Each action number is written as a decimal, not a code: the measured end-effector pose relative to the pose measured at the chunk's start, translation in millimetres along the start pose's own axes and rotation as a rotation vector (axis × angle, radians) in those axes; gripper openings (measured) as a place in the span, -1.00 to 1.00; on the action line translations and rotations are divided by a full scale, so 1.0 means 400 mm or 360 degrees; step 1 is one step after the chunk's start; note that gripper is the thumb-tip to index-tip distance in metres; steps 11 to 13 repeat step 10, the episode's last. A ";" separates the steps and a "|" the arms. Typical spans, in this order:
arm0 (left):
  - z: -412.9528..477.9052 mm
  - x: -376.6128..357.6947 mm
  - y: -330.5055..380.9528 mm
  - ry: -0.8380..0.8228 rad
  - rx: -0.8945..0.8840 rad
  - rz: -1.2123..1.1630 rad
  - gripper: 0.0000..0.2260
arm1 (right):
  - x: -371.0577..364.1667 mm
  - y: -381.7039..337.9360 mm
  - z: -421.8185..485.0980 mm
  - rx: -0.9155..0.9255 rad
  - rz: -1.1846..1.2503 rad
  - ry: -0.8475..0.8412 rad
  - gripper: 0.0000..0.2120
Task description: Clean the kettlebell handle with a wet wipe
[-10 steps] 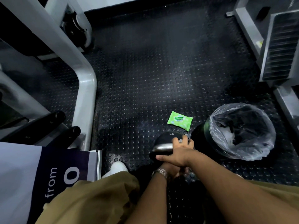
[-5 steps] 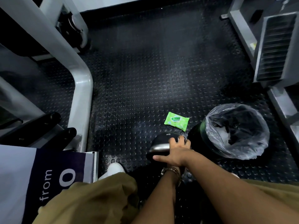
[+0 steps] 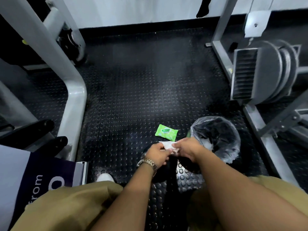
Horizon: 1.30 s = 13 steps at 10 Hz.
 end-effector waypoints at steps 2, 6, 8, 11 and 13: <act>-0.034 0.028 0.008 0.0153 -0.0053 0.0995 -0.61 | 0.132 -0.082 -0.068 0.0244 -0.0821 0.0496 -0.88; 0.032 0.072 0.044 -0.0012 0.0105 0.1600 -0.72 | 0.325 -0.141 0.039 -0.0137 -0.1703 0.0665 -0.86; 0.182 0.204 0.147 -0.0375 0.0136 0.1418 -0.66 | 0.211 -0.263 0.148 0.0183 -0.1409 0.0470 -0.87; 0.275 0.447 0.444 0.0116 -0.0018 0.1262 -0.58 | 0.095 -0.603 0.097 0.0715 -0.1305 0.0484 -0.86; 0.275 0.447 0.444 0.0116 -0.0018 0.1262 -0.58 | 0.095 -0.603 0.097 0.0715 -0.1305 0.0484 -0.86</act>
Point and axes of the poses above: each hand's wrist, its own z-axis towards the middle knuckle, its own x-axis out of the back of the hand, y = z × x, the point moved 3 cm from there along z, towards the middle knuckle, and after that the axes turned 6 degrees about -y, right-handed, at the moved point
